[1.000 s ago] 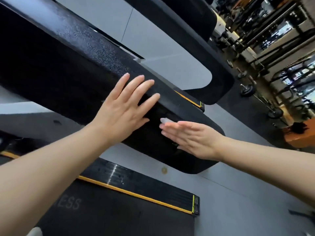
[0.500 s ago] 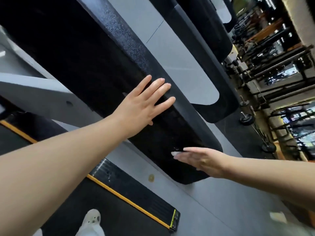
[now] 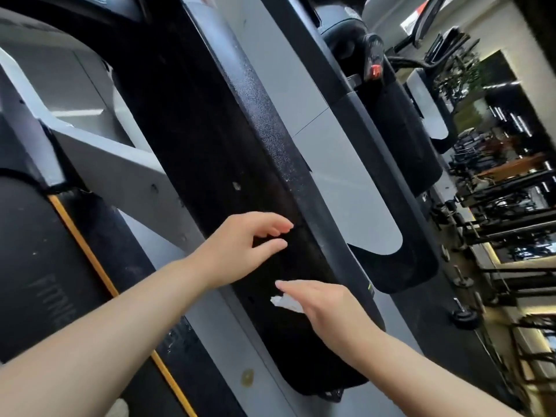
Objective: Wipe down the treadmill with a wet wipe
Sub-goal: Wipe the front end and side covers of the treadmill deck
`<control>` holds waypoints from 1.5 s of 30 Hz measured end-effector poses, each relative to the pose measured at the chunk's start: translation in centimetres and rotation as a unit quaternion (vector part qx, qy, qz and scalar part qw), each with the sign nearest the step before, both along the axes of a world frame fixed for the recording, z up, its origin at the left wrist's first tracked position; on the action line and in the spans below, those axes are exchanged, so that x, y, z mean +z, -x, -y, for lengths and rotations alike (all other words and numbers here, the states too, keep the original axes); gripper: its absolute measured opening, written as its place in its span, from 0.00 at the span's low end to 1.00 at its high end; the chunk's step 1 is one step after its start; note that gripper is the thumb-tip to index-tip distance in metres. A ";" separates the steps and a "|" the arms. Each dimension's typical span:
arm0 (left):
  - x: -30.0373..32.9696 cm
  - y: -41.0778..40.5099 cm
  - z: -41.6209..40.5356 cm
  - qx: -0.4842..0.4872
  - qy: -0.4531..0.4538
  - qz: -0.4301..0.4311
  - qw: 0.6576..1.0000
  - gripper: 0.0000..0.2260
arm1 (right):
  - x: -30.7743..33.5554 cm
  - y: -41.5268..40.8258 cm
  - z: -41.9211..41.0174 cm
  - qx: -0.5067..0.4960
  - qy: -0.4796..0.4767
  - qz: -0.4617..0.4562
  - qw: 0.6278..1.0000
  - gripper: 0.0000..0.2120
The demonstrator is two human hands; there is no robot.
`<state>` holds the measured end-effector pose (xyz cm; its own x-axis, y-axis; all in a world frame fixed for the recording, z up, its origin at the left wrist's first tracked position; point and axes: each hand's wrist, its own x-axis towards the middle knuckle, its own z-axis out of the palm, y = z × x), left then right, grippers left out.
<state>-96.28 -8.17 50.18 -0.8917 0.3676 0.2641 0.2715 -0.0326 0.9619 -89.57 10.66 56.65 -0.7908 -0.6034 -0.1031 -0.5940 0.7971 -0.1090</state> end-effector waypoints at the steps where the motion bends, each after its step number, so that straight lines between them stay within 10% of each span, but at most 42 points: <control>1: 0.0 -0.5 0.0 -0.061 -0.026 0.082 0.994 0.10 | 0.4 0.2 0.5 -0.059 0.074 -0.015 0.995 0.14; 5: 0.3 -0.7 -0.3 -0.207 -0.057 0.193 0.957 0.16 | 1.8 1.4 2.2 -0.240 0.264 0.008 0.934 0.09; 14: 1.9 -0.2 0.7 -0.100 0.006 0.173 0.980 0.08 | 4.2 2.1 5.3 -0.371 0.309 0.039 0.875 0.16; 20: 3.6 -1.6 -0.6 -0.075 -0.069 0.352 0.930 0.06 | 2.9 0.7 3.4 -0.113 0.135 -0.170 0.970 0.01; 27: 4.1 -3.7 -1.2 -0.241 -0.157 0.479 0.829 0.14 | 2.3 -2.1 1.7 0.043 -0.026 -0.199 0.979 0.07; 30: 4.3 -3.5 -1.7 -0.236 0.027 0.288 0.928 0.10 | 3.0 -2.4 -0.3 0.072 -0.058 -0.211 0.973 0.05; 33: 3.1 -2.4 -1.7 -0.058 0.158 -0.130 0.977 0.18 | 4.2 -1.7 -2.2 0.101 -0.108 -0.197 0.969 0.08; 36: 0.1 -0.9 -1.9 0.041 0.272 -0.434 0.858 0.26 | 3.7 -1.3 -3.2 0.158 -0.163 -0.165 0.960 0.08; 45: -1.2 3.2 -1.6 0.048 0.503 -0.475 0.721 0.45 | 1.6 -1.7 -5.8 0.195 -0.410 -0.115 0.883 0.24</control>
